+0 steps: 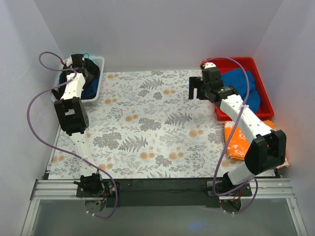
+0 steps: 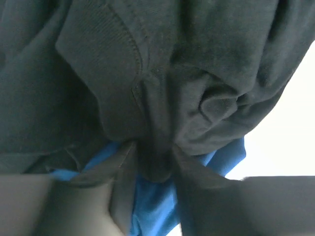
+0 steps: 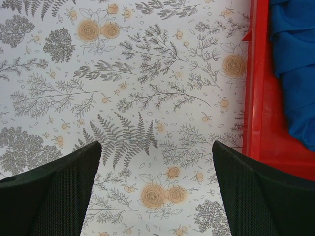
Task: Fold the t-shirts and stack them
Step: Grab the tshirt from the pile, then move the tshirt to the center of the board
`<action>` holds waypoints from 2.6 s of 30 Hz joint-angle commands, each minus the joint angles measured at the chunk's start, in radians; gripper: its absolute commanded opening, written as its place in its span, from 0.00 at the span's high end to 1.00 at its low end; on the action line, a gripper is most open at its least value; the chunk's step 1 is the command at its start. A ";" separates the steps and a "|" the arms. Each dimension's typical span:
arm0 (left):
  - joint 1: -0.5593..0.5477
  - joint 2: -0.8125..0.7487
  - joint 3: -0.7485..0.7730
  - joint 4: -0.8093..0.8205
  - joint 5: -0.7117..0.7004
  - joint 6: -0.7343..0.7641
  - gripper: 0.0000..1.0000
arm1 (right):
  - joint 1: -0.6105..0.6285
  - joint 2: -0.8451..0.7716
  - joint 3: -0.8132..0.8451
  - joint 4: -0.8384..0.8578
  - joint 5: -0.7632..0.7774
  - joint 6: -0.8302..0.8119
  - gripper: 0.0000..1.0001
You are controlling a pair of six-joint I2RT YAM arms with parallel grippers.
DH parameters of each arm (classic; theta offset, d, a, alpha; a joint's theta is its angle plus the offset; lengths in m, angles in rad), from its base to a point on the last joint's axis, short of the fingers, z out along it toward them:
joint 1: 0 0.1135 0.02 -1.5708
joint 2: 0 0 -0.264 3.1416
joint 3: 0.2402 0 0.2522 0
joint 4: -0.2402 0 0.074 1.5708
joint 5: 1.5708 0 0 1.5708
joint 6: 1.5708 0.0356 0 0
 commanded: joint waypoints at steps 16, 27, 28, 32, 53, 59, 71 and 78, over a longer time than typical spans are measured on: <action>0.004 -0.156 0.052 0.040 0.066 0.006 1.00 | 0.003 0.075 0.055 0.013 -0.025 0.006 0.02; 0.004 -0.339 0.124 0.084 0.227 0.014 1.00 | 0.005 0.076 0.082 0.013 -0.011 0.008 0.02; 0.004 -0.369 0.127 0.092 0.263 0.009 1.00 | 0.003 0.076 0.094 0.014 0.021 0.009 0.02; 0.001 -0.446 0.154 0.127 0.355 -0.026 1.00 | 0.005 0.072 0.183 -0.010 0.158 0.039 0.07; -0.289 -0.822 -0.166 0.443 0.951 -0.218 1.00 | 0.005 -0.117 0.243 0.063 0.319 -0.032 0.02; -0.441 -0.862 -0.396 0.451 0.900 -0.206 1.00 | 0.005 -0.295 0.041 0.196 0.320 -0.098 0.02; -0.715 -0.565 -0.527 0.221 0.832 -0.017 1.00 | 0.012 -0.478 -0.261 0.508 0.218 -0.152 0.02; -0.900 -0.373 -0.361 -0.027 0.669 0.202 1.00 | 0.014 -0.450 -0.283 0.485 0.216 -0.178 0.02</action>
